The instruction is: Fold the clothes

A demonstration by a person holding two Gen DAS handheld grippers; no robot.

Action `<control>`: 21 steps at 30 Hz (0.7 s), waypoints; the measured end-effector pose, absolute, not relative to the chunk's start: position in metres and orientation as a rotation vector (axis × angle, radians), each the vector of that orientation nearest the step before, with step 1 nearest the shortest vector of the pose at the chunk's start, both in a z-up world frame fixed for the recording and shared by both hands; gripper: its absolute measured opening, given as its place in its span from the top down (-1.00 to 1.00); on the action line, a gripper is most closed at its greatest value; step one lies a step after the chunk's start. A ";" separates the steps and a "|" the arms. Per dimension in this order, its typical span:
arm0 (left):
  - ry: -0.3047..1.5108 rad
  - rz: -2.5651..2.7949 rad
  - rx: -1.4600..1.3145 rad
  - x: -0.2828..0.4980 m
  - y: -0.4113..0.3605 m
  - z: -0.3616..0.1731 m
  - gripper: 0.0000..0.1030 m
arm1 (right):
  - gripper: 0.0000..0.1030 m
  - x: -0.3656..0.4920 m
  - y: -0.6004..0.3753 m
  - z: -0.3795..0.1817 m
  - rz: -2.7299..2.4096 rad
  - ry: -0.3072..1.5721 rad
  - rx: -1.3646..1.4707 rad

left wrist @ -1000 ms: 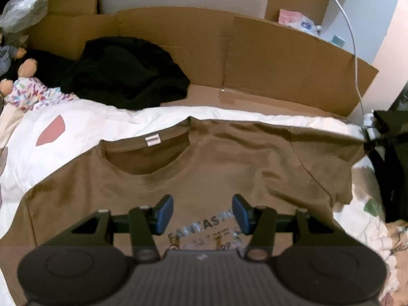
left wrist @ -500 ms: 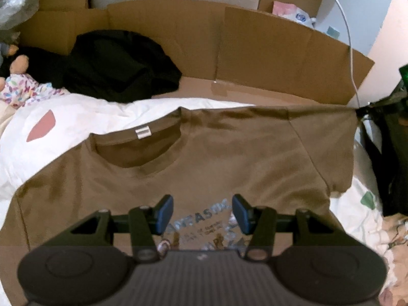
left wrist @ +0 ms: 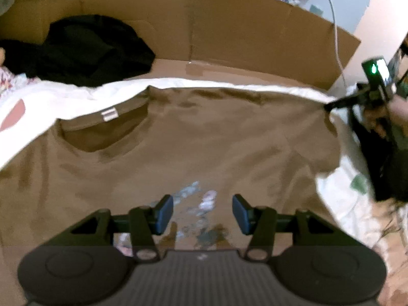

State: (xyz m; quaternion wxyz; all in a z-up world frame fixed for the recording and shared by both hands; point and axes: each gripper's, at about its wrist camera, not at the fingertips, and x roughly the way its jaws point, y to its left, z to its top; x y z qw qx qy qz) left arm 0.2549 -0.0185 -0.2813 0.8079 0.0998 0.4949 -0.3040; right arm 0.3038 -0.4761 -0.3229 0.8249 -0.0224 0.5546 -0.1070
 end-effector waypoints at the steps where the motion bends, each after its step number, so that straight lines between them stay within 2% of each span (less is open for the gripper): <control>1: 1.054 -0.657 0.211 0.254 -0.022 -0.280 -0.06 | 0.44 0.300 -0.474 -0.317 -0.227 1.162 -0.060; 2: 1.046 -0.666 0.212 0.254 -0.026 -0.278 -0.06 | 0.32 0.297 -0.474 -0.313 -0.223 1.147 -0.060; 3: 1.038 -0.674 0.209 0.253 -0.030 -0.276 -0.06 | 0.30 0.293 -0.475 -0.308 -0.216 1.134 -0.049; 14: 0.983 -0.758 0.284 0.232 -0.074 -0.277 -0.07 | 0.30 0.239 -0.463 -0.268 -0.076 1.144 -0.075; 21: 0.935 -0.811 0.326 0.215 -0.097 -0.273 -0.07 | 0.30 0.205 -0.462 -0.259 -0.057 1.101 0.013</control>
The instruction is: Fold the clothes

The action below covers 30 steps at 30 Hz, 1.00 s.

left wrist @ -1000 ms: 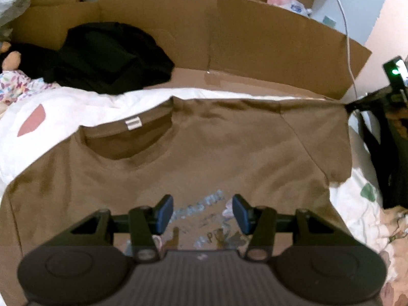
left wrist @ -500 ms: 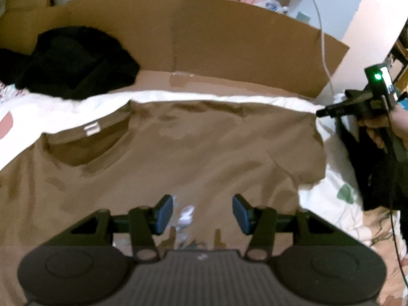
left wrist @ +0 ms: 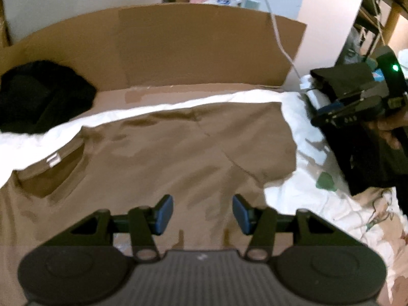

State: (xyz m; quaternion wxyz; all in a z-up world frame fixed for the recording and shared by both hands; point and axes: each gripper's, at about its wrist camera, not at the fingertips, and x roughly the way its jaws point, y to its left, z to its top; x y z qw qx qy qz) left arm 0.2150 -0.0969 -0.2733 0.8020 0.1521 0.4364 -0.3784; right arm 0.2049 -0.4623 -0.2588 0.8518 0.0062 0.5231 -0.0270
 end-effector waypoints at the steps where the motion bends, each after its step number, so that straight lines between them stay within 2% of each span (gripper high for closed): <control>1: 0.929 -0.815 0.325 0.214 -0.100 -0.273 -0.07 | 0.30 0.199 -0.461 -0.258 -0.052 1.088 0.029; 11: 0.910 -0.865 0.320 0.202 -0.133 -0.307 -0.07 | 0.29 0.166 -0.433 -0.281 -0.026 1.056 0.028; 19: 0.904 -0.910 0.332 0.193 -0.146 -0.339 -0.07 | 0.28 0.150 -0.405 -0.320 -0.021 1.034 0.008; 21: 0.898 -0.916 0.311 0.195 -0.145 -0.340 -0.07 | 0.25 0.150 -0.401 -0.326 -0.013 1.019 0.006; 23: 0.887 -0.922 0.298 0.196 -0.145 -0.340 -0.07 | 0.11 0.154 -0.397 -0.330 0.007 1.001 -0.004; 30: 0.885 -0.931 0.273 0.199 -0.145 -0.341 -0.07 | 0.00 0.169 -0.393 -0.339 -0.020 0.986 -0.057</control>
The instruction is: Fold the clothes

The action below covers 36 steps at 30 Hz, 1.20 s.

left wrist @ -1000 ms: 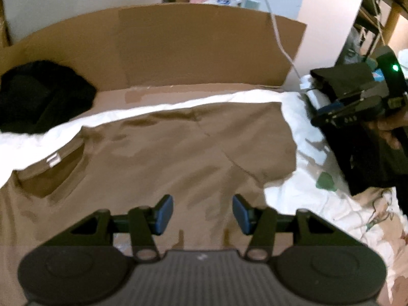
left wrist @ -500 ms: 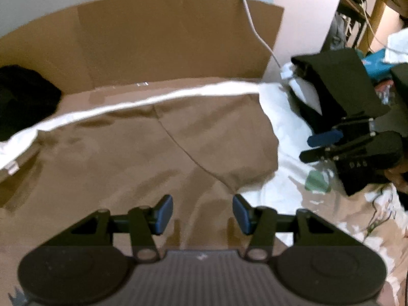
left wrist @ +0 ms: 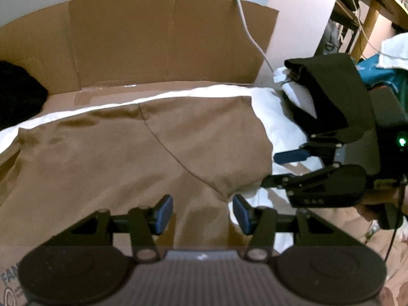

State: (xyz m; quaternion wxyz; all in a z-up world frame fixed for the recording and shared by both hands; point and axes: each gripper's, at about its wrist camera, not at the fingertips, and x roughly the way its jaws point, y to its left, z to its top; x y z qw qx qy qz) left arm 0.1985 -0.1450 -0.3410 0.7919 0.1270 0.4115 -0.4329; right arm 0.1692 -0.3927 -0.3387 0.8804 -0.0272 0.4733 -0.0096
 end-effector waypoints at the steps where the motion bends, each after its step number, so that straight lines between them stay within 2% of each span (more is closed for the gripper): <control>1: 0.884 -0.933 0.276 0.198 -0.146 -0.341 -0.07 | 0.00 0.169 -0.392 -0.339 -0.022 0.983 -0.072; 15: 0.879 -0.951 0.279 0.197 -0.143 -0.336 -0.07 | 0.00 0.138 -0.402 -0.319 -0.165 0.909 -0.129; 22: 0.887 -0.943 0.282 0.197 -0.143 -0.338 -0.07 | 0.00 0.141 -0.385 -0.328 -0.064 0.924 -0.202; 30: 0.901 -0.945 0.274 0.201 -0.143 -0.343 -0.07 | 0.02 0.157 -0.388 -0.334 -0.006 0.941 -0.153; 31: 0.901 -0.945 0.273 0.201 -0.143 -0.343 -0.07 | 0.05 0.156 -0.390 -0.333 -0.003 0.934 -0.160; 33: 0.900 -0.942 0.271 0.202 -0.141 -0.344 -0.07 | 0.41 0.153 -0.393 -0.332 0.004 0.922 -0.175; 34: 0.900 -0.942 0.271 0.202 -0.140 -0.344 -0.07 | 0.66 0.150 -0.394 -0.330 0.013 0.920 -0.182; 36: 0.896 -0.939 0.274 0.202 -0.140 -0.342 -0.07 | 0.73 0.146 -0.396 -0.327 0.024 0.918 -0.196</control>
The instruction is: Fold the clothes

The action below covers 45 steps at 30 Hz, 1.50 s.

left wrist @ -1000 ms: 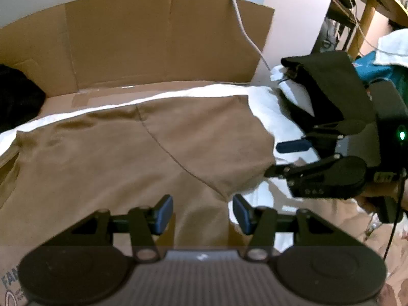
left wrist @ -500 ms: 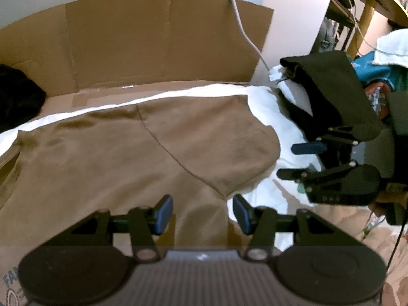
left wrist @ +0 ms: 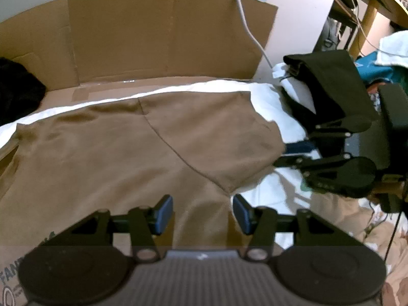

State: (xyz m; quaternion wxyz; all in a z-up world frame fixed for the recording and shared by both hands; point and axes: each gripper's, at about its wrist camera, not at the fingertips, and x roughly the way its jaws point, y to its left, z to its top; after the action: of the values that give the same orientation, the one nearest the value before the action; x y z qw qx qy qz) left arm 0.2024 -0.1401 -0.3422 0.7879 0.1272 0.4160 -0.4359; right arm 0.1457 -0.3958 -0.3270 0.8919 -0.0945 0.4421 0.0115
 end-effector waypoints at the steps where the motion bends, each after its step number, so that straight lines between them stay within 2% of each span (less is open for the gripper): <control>1: 0.894 -0.938 0.274 0.203 -0.140 -0.341 -0.07 | 0.80 0.142 -0.395 -0.325 0.032 0.916 -0.210; 14: 0.894 -0.934 0.307 0.198 -0.142 -0.333 -0.08 | 0.77 0.125 -0.388 -0.313 -0.044 0.990 -0.292; 21: 0.881 -0.921 0.307 0.201 -0.148 -0.339 -0.07 | 0.73 0.122 -0.391 -0.297 -0.042 0.904 -0.250; 24: 0.890 -0.906 0.290 0.206 -0.153 -0.347 0.04 | 0.73 0.128 -0.389 -0.291 -0.019 0.867 -0.225; 27: 0.912 -0.906 0.288 0.208 -0.157 -0.358 0.39 | 0.73 0.140 -0.384 -0.294 0.021 0.869 -0.212; 28: 0.930 -0.913 0.282 0.209 -0.158 -0.362 0.61 | 0.73 0.143 -0.382 -0.296 0.032 0.874 -0.215; 29: 0.951 -0.924 0.272 0.210 -0.159 -0.367 0.72 | 0.73 0.146 -0.380 -0.300 0.043 0.880 -0.218; 34: 0.984 -0.935 0.236 0.209 -0.164 -0.386 0.84 | 0.73 0.160 -0.378 -0.325 0.057 0.963 -0.237; 45: 0.996 -0.929 0.131 0.214 -0.162 -0.394 0.83 | 0.77 0.158 -0.386 -0.342 0.001 1.052 -0.264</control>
State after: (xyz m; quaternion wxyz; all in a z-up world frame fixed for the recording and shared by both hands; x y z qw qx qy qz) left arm 0.2140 -0.1621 -0.3940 0.7749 0.0606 0.4600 -0.4292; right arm 0.1576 -0.3861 -0.3416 0.8566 -0.1257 0.5004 0.0005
